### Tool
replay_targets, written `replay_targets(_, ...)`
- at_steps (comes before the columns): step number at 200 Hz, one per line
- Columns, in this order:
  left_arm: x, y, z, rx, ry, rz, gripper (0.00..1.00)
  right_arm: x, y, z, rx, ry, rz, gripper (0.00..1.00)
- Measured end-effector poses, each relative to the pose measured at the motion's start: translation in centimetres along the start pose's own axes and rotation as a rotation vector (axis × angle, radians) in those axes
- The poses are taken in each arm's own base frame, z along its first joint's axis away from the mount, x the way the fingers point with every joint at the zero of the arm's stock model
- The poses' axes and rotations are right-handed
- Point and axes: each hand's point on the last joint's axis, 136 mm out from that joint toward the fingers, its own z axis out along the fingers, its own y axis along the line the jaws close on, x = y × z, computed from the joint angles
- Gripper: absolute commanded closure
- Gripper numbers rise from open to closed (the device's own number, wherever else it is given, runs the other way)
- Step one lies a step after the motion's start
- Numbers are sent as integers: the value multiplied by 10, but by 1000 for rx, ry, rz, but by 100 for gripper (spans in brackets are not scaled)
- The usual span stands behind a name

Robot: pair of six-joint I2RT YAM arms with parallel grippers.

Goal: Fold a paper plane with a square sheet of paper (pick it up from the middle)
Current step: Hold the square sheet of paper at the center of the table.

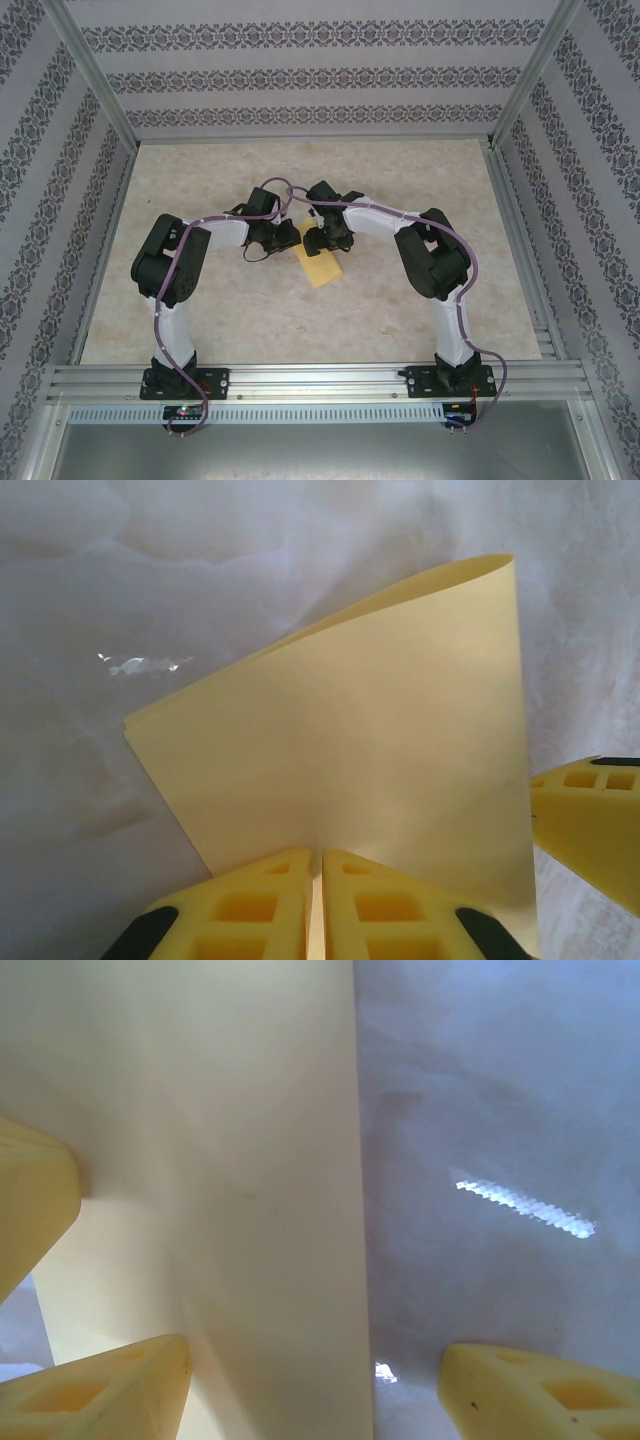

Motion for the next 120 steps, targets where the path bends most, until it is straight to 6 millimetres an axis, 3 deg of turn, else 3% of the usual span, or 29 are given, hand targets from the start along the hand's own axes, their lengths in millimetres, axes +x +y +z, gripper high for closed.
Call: replay_targets(120, 1, -2, 0, 16, -5, 1, 88, 0, -1, 1, 8, -3, 26, 28)
